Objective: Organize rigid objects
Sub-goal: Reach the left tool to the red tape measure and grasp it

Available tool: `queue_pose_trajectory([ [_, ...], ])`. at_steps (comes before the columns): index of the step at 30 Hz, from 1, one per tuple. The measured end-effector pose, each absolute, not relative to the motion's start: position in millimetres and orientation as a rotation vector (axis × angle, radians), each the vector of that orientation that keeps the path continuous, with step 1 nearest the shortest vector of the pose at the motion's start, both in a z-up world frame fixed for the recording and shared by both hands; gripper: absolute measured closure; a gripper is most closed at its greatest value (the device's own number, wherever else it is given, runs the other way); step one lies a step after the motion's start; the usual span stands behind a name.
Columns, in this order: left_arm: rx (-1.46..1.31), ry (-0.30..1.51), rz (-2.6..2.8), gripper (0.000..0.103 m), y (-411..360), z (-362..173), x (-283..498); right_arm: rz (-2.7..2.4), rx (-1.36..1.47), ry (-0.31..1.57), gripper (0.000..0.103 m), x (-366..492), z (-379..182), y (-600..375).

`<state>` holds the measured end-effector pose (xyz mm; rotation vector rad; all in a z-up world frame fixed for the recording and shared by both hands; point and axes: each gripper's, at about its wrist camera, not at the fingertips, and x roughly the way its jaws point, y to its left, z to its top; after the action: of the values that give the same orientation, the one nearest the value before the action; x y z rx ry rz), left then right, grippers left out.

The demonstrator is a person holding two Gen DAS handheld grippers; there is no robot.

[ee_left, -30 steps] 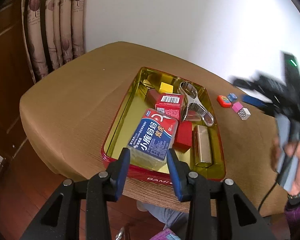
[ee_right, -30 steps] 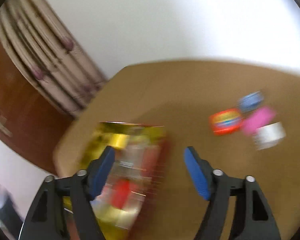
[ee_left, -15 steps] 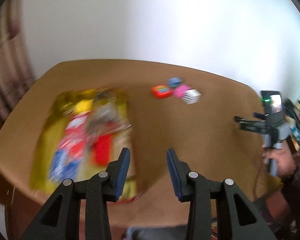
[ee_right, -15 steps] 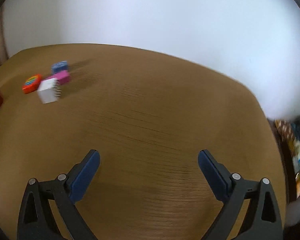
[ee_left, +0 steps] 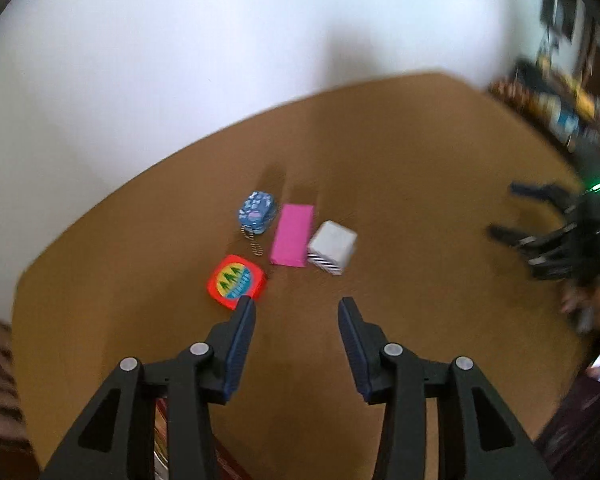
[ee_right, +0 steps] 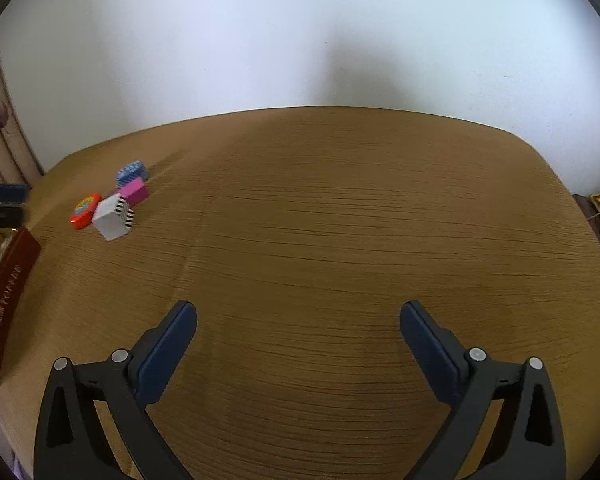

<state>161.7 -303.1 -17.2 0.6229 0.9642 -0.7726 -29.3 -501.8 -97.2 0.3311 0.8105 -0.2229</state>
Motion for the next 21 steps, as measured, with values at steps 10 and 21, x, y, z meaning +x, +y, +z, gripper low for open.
queue_pose_trajectory([
  [10,0.747,1.024,-0.775,0.059,-307.8,-56.5,212.1,-0.159,0.352,0.828,0.002,-22.9,-98.2,-496.7],
  [21,0.730,1.089,-0.800,0.057,-307.1,-73.7,240.8,-0.145,0.356,0.846,0.002,-28.3,-98.1,-498.6],
])
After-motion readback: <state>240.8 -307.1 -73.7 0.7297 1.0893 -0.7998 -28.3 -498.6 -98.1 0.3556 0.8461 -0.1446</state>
